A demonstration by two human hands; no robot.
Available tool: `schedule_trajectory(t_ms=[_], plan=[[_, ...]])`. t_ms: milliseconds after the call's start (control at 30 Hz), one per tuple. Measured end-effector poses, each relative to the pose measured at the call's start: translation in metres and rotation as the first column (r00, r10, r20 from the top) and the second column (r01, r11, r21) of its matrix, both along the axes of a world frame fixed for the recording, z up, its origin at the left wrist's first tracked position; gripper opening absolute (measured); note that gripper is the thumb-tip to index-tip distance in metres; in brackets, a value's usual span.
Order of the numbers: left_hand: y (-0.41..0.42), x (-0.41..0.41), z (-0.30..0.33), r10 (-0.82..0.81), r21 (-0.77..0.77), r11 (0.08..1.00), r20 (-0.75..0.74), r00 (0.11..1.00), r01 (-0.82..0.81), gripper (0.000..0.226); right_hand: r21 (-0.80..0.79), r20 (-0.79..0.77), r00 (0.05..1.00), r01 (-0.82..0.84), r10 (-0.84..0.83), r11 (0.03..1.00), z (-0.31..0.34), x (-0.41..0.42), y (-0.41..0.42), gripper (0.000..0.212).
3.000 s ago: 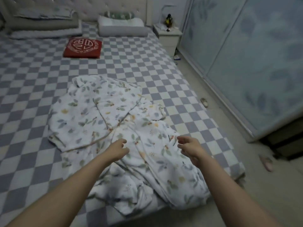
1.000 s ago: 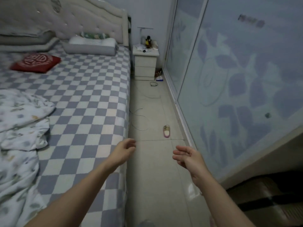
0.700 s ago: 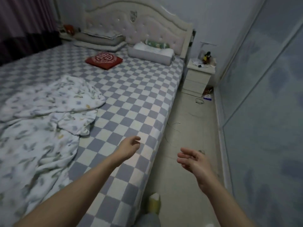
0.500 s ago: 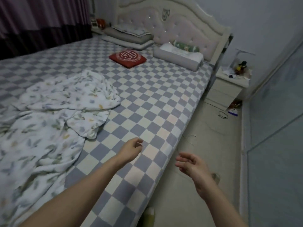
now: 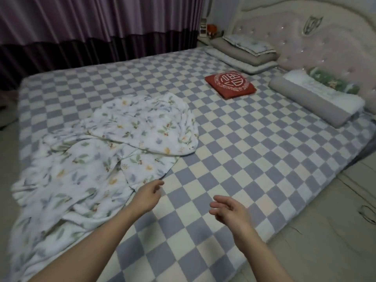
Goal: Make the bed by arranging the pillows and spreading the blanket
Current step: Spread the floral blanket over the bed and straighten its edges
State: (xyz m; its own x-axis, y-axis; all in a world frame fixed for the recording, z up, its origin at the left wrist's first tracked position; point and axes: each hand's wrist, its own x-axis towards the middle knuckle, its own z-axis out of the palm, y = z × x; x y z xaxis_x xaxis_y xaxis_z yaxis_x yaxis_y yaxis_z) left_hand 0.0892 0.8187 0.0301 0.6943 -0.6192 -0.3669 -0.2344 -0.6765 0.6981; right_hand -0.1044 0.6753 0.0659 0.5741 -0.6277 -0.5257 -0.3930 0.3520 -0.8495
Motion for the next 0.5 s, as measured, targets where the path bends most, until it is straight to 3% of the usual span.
schedule_trajectory(t_ms=[233,367,500], plan=[[-0.004,0.031,-0.065,0.101,0.232,0.966,0.069,0.992,-0.115,0.04,0.111,-0.04,0.963,-0.26,0.266,0.959,-0.053,0.054,-0.049,0.031],[-0.028,0.043,-0.101,0.033,0.568,0.813,0.177,0.984,-0.13,0.049,0.166,-0.055,0.942,-0.318,0.331,0.933,-0.088,0.064,-0.095,0.025],[-0.054,0.061,-0.126,0.077,0.701,0.689,0.184,0.98,-0.186,0.059,0.183,-0.053,0.94,-0.323,0.338,0.928,-0.118,0.066,-0.139,0.018]])
